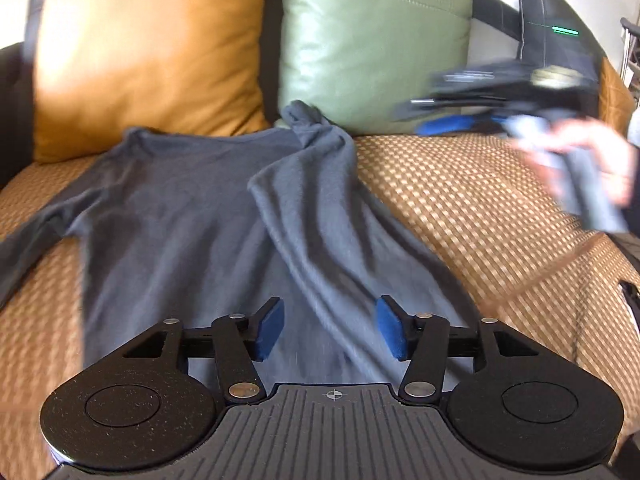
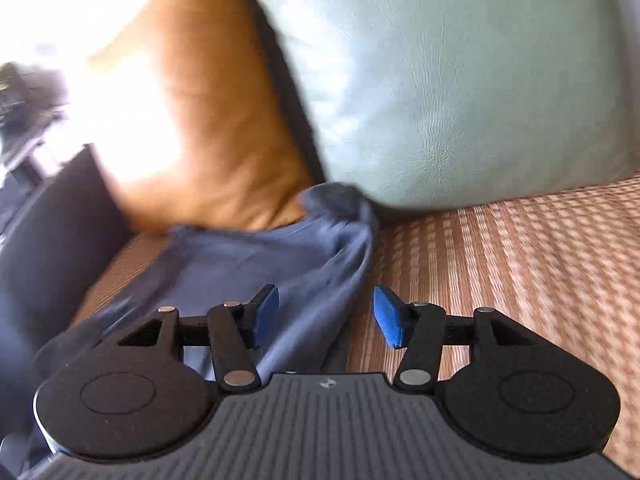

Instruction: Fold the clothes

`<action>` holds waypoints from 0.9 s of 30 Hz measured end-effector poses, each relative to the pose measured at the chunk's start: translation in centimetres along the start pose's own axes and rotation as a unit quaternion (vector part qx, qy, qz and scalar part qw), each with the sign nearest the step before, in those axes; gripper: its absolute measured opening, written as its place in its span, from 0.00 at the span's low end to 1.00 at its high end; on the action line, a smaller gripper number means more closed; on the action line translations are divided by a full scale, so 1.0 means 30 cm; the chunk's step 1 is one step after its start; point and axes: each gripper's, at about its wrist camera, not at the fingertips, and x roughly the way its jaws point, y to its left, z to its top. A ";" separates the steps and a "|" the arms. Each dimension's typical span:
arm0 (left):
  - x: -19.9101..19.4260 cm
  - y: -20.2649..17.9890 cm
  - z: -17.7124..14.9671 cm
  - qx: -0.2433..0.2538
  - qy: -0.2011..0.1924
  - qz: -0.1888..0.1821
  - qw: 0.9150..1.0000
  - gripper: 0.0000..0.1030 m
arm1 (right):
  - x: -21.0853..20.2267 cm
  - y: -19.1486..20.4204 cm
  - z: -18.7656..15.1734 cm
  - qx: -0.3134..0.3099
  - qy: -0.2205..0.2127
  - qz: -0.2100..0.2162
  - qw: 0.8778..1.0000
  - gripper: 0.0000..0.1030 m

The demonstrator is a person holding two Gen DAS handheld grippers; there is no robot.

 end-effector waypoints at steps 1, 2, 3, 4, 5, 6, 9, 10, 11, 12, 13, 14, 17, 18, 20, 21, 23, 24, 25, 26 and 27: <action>-0.032 -0.013 -0.026 -0.006 0.005 0.003 1.000 0.65 | -0.088 0.019 -0.051 -0.008 -0.003 0.008 1.000 0.60; -0.059 -0.021 -0.055 -0.015 0.011 0.003 1.000 0.65 | -0.169 0.040 -0.112 -0.013 -0.005 0.015 1.000 0.61; -0.077 -0.033 -0.087 -0.028 0.019 -0.002 0.999 0.65 | -0.249 0.060 -0.174 -0.019 -0.007 0.021 1.000 0.61; -0.096 -0.044 -0.119 -0.041 0.027 -0.007 0.999 0.65 | -0.320 0.078 -0.237 -0.020 -0.006 0.027 0.999 0.61; -0.113 -0.057 -0.151 -0.053 0.035 -0.011 0.998 0.65 | -0.378 0.094 -0.304 -0.016 -0.002 0.032 0.999 0.61; -0.121 -0.074 -0.180 -0.061 0.043 -0.010 0.997 0.65 | -0.423 0.110 -0.371 -0.010 0.004 0.038 0.999 0.61; -0.152 -0.139 -0.257 -0.074 0.054 -0.011 0.996 0.66 | -0.471 0.141 -0.552 0.020 0.044 0.049 0.998 0.60; -0.156 -0.159 -0.275 -0.074 0.056 -0.013 0.996 0.67 | -0.478 0.142 -0.599 0.029 0.054 0.048 0.997 0.60; -0.159 -0.179 -0.291 -0.074 0.058 -0.014 0.995 0.68 | -0.483 0.142 -0.635 0.034 0.062 0.044 0.997 0.60; -0.158 -0.199 -0.303 -0.070 0.060 -0.010 0.996 0.68 | -0.484 0.144 -0.664 0.034 0.068 0.036 0.996 0.60; -0.157 -0.219 -0.313 -0.066 0.062 -0.008 0.996 0.69 | -0.485 0.145 -0.692 0.034 0.074 0.029 0.996 0.60; -0.154 -0.235 -0.322 -0.061 0.065 -0.006 0.996 0.70 | -0.486 0.147 -0.721 0.034 0.080 0.022 0.996 0.60; -0.153 -0.280 -0.358 -0.044 0.066 0.009 0.997 0.72 | -0.490 0.152 -0.781 0.054 0.091 0.026 0.994 0.60; -0.155 -0.291 -0.363 -0.039 0.065 0.016 0.997 0.73 | -0.487 0.151 -0.797 0.061 0.096 0.031 0.993 0.60; -0.157 -0.301 -0.368 -0.036 0.062 0.026 0.997 0.73 | -0.476 0.153 -0.826 0.068 0.110 0.045 0.991 0.60; -0.162 -0.298 -0.368 -0.041 0.059 0.032 0.997 0.73 | -0.472 0.158 -0.842 0.072 0.116 0.051 0.989 0.60; -0.184 -0.290 -0.374 -0.055 0.051 0.036 0.997 0.73 | -0.461 0.171 -0.875 0.080 0.127 0.063 0.987 0.60; -0.184 -0.284 -0.376 -0.059 0.053 0.035 0.996 0.72 | -0.450 0.175 -0.886 0.083 0.133 0.065 0.986 0.59; -0.179 -0.280 -0.378 -0.060 0.061 0.035 0.996 0.65 | -0.438 0.180 -0.897 0.085 0.139 0.067 0.984 0.43; -0.177 -0.279 -0.378 -0.060 0.064 0.039 0.995 0.41 | -0.432 0.182 -0.899 0.090 0.142 0.068 0.983 0.22; -0.177 -0.276 -0.378 -0.062 0.067 0.038 0.995 0.28 | -0.433 0.181 -0.893 0.097 0.144 0.069 0.982 0.19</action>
